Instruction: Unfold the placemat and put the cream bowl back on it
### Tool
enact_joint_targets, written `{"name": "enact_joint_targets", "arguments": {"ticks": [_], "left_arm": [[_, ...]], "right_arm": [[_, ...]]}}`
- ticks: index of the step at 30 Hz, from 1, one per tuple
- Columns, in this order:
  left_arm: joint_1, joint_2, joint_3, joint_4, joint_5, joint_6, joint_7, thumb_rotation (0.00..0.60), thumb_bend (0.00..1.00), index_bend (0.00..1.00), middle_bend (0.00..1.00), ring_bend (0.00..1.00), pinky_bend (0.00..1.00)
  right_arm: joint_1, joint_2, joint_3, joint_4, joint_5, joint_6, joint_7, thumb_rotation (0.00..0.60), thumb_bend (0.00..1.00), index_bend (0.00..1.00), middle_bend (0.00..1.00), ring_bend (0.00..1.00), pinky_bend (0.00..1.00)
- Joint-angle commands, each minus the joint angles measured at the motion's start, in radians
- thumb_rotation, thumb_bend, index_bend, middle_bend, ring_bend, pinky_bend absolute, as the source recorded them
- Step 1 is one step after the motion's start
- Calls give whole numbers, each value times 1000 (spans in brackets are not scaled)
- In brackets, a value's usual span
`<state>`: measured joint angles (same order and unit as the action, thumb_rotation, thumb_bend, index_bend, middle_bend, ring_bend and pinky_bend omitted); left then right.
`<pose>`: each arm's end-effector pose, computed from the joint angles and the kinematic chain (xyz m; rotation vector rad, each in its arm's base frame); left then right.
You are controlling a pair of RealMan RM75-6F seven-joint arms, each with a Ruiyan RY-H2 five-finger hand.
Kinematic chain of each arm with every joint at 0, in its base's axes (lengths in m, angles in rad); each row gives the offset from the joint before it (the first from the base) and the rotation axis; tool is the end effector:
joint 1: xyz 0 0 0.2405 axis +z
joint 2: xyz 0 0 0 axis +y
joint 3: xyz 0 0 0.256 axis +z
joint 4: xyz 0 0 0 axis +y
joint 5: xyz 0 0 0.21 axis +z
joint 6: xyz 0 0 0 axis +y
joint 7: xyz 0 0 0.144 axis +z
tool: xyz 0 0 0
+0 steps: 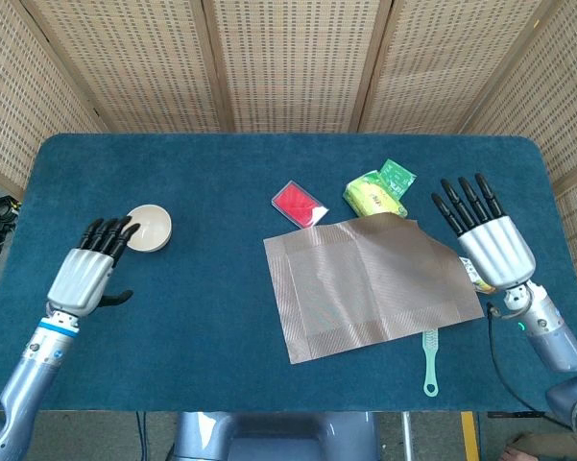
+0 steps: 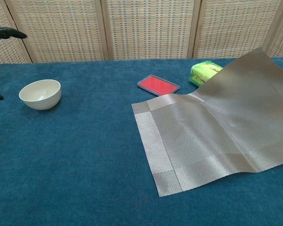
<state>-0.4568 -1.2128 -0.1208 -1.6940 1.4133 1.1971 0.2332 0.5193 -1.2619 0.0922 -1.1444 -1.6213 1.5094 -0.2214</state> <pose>-0.2108 0.2854 0.0965 -1.7285 -0.7863 -0.9730 -0.2506 -0.3293 0.1646 1.6348 -0.0556 0.9006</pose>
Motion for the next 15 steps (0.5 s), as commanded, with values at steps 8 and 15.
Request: {"name": "enact_joint_targets", "arguments": {"ticks": [8, 15], "left_arm": [[-236, -164, 35, 245, 240, -215, -249, 600, 0, 153, 0, 0, 0], [-351, -314, 9, 373, 264, -299, -190, 600, 0, 262, 0, 0, 0]], "right_arm": [[-230, 35, 27, -400, 227, 60, 77, 600, 0, 0, 0, 0, 0], [-265, -32, 5, -379, 205, 83, 103, 600, 0, 0, 0, 0, 0]]}}
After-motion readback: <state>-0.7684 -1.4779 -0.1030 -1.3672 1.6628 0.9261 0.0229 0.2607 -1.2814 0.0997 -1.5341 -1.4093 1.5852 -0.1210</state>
